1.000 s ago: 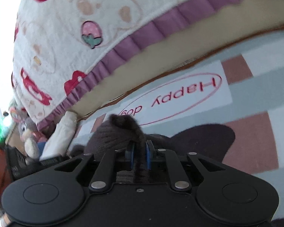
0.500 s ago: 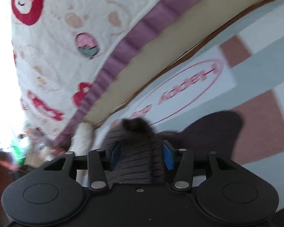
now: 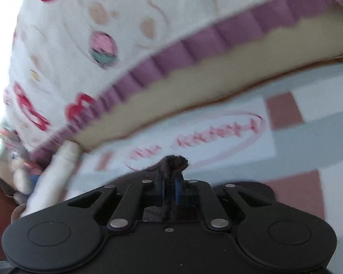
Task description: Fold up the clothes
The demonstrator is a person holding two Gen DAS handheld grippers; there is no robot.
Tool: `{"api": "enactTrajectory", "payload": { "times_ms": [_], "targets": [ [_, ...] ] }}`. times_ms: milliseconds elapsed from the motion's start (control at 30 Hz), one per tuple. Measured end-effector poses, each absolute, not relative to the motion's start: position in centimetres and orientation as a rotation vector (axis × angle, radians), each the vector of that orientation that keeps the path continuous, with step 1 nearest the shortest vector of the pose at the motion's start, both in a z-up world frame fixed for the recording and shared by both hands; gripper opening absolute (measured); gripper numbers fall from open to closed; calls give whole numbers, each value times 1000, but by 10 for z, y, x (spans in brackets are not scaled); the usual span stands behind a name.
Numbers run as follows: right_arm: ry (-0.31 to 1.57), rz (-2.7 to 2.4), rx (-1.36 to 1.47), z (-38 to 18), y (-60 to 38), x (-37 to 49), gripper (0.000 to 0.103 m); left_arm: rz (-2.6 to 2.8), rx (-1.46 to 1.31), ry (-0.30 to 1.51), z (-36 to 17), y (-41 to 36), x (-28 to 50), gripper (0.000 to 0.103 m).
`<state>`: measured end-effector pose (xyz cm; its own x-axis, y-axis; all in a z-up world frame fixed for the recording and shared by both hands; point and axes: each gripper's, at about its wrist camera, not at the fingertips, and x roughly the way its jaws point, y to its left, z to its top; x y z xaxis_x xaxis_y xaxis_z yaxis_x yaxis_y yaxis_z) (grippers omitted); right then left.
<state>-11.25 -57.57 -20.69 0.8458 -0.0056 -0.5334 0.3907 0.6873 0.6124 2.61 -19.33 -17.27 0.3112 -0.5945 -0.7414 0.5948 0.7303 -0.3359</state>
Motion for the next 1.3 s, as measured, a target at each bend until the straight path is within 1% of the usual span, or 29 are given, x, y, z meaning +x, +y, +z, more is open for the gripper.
{"api": "enactTrajectory", "payload": {
  "times_ms": [33,67,100,133,167,233,300,400,500,567,600,633,700,833,900,967,1000,1033,1067,1100,1133,1200,1300],
  "targets": [
    [537,-244,837,-207,-579,-116,17,-782,-79,1022,-175,-183,31,65],
    [545,-257,880,-207,-581,-121,34,-778,-159,1065,-178,-173,36,65],
    [555,-287,901,-202,-583,-128,44,-776,-238,1113,-182,-163,42,66],
    [565,-314,918,-197,-584,-136,48,-767,-298,1159,-187,-154,47,66],
    [572,-328,919,-193,-585,-144,57,-759,-330,1193,-190,-146,51,66],
    [605,-319,950,-190,-583,-158,65,-774,-356,1226,-192,-138,52,66],
    [652,-282,998,-191,-578,-170,65,-795,-375,1255,-195,-134,49,66],
    [783,-104,1087,-206,-556,-178,65,-816,-418,1290,-199,-137,48,68],
    [851,-107,988,-203,-531,-181,65,-814,-516,1328,-206,-136,50,70],
    [852,-118,1002,-206,-529,-185,65,-821,-635,1366,-210,-134,53,70],
    [853,-123,1009,-208,-529,-187,65,-832,-635,1363,-209,-135,53,71],
    [854,-129,1016,-209,-528,-189,65,-843,-632,1359,-208,-137,53,71],
    [851,-123,1065,-216,-530,-190,65,-857,-516,1328,-205,-145,50,71],
    [845,1,1231,-244,-535,-183,68,-869,-510,1347,-212,-152,53,80],
    [838,17,1244,-253,-535,-176,68,-868,-503,1379,-216,-161,60,81],
    [815,30,1197,-251,-532,-169,68,-883,-492,1358,-216,-172,63,80],
    [800,23,1152,-248,-529,-165,65,-890,-484,1347,-215,-177,64,72],
    [787,16,1099,-245,-525,-160,60,-891,-439,1314,-212,-182,61,57],
    [784,14,999,-237,-517,-156,45,-892,-393,1281,-208,-187,59,52],
    [775,15,886,-225,-508,-152,42,-893,-327,1233,-201,-192,55,43],
    [742,18,754,-208,-495,-152,41,-892,-279,1183,-191,-195,50,33],
    [645,26,652,-178,-478,-159,39,-879,-168,1085,-169,-202,42,24],
    [502,38,474,-138,-453,-167,38,-878,101,888,-127,-229,22,23]
  ]
}}
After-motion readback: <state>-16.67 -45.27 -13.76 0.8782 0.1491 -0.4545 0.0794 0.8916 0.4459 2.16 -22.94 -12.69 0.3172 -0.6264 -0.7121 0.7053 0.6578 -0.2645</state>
